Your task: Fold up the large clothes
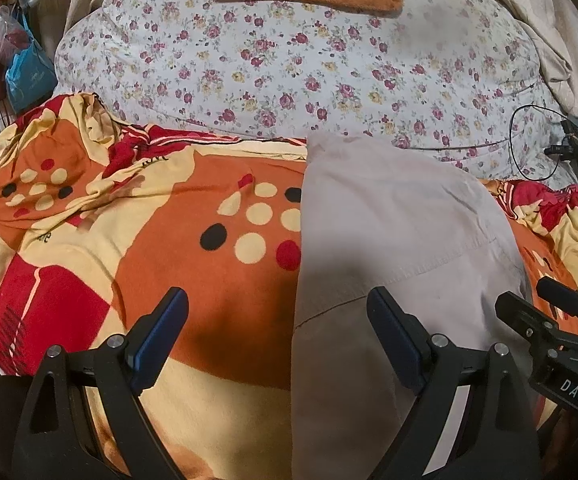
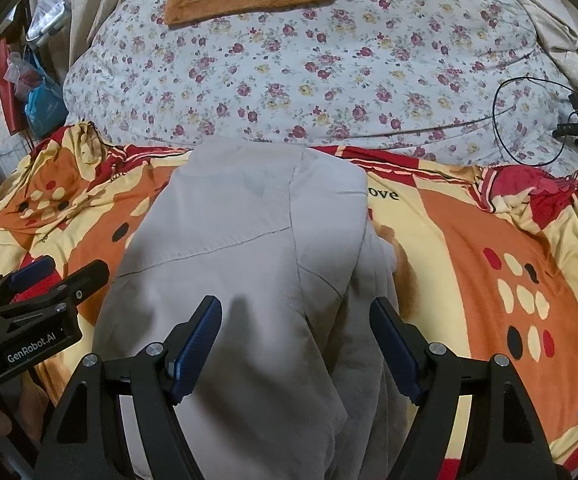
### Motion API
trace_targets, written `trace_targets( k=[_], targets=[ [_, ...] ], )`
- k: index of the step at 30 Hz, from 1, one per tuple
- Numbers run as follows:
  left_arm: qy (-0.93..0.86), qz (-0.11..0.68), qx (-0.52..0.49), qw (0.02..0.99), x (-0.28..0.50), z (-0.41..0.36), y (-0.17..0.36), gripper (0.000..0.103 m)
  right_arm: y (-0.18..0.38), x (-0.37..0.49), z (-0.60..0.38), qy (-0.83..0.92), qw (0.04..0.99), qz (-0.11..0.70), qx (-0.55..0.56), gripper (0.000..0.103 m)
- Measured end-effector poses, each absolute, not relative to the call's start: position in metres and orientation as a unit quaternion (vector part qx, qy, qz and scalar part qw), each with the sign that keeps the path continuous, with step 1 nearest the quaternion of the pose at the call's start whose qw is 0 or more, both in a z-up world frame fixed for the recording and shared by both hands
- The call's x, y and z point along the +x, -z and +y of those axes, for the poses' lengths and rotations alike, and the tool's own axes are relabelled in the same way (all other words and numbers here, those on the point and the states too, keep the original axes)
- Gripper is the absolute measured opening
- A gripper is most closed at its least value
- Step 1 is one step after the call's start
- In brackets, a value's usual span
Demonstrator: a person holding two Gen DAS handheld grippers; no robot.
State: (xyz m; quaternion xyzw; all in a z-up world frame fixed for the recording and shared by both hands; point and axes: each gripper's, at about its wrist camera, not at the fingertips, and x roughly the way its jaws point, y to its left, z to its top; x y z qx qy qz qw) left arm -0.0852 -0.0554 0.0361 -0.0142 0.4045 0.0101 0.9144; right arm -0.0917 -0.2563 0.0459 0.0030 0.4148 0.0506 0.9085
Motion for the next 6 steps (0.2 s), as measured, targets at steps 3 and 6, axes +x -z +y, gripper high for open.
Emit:
trace_targets(
  k=[3,6],
  targets=[
    [-0.011,0.395,-0.009,0.919,-0.0854,-0.0542,-0.0388,0.092,-0.0466,-0.0894,-0.2561,-0.051,0.909,0.414,0.003,0.078],
    [-0.004,0.395,-0.012,0.919,-0.0824,-0.0494,-0.0421,0.092,-0.0484,-0.0873,-0.2578,-0.053,0.91,0.412,0.004,0.078]
  ],
)
